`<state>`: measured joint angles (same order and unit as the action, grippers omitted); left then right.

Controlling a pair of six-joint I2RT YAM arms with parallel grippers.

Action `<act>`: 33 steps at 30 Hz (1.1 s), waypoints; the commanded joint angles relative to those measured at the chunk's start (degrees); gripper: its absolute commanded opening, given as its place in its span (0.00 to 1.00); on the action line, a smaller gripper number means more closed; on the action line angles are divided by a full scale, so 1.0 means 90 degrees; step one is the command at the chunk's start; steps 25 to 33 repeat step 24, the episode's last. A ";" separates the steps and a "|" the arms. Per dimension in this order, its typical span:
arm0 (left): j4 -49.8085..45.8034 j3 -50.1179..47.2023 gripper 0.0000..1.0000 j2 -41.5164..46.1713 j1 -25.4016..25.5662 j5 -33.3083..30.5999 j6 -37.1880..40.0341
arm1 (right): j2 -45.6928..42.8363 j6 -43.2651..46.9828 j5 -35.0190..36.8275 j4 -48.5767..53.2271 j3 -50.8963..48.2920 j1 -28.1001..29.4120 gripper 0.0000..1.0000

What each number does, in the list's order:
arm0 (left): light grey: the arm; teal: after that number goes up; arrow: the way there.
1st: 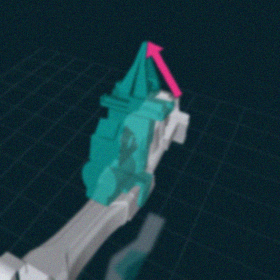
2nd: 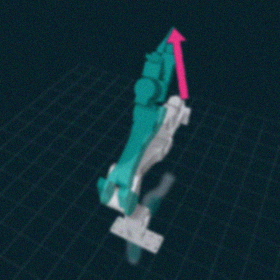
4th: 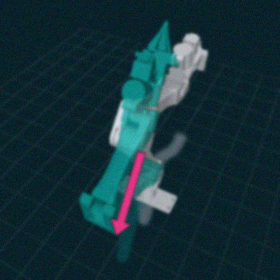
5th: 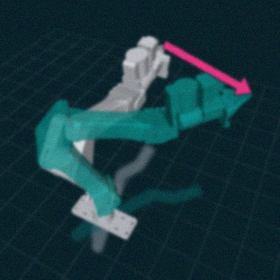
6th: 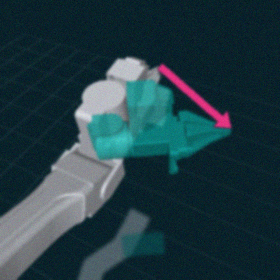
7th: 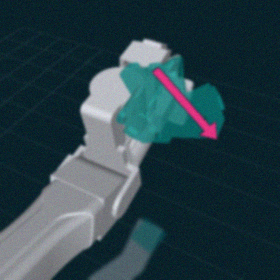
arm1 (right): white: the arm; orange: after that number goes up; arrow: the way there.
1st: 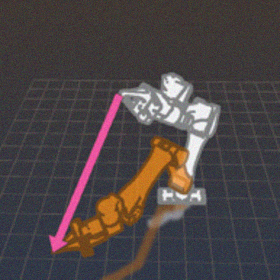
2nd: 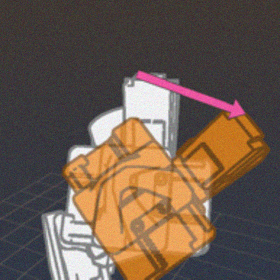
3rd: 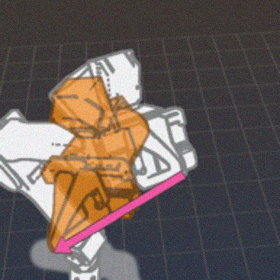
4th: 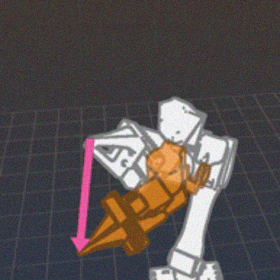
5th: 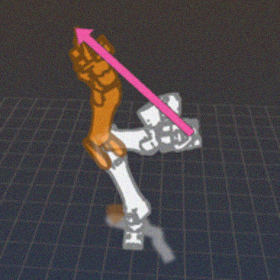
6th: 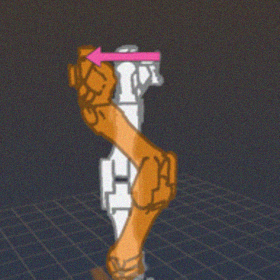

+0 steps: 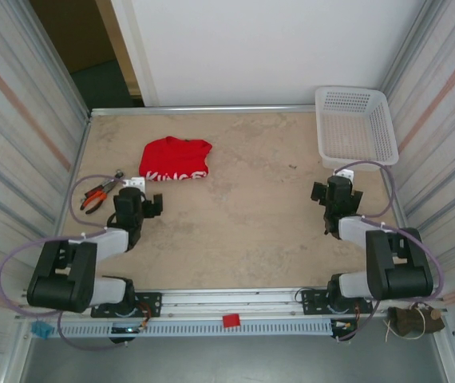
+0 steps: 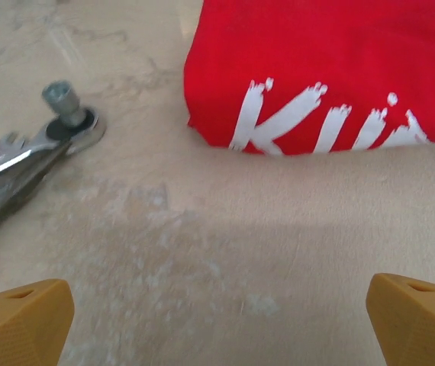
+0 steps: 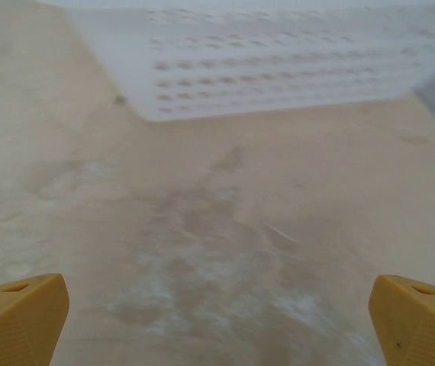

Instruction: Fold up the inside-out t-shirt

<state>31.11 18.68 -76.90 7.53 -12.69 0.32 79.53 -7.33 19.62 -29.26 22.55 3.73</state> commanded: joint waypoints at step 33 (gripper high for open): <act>0.1475 0.0620 0.99 -0.1125 -0.0778 0.1562 0.0297 | 0.0949 0.0286 -0.1893 -0.1919 0.0039 -0.0598 0.99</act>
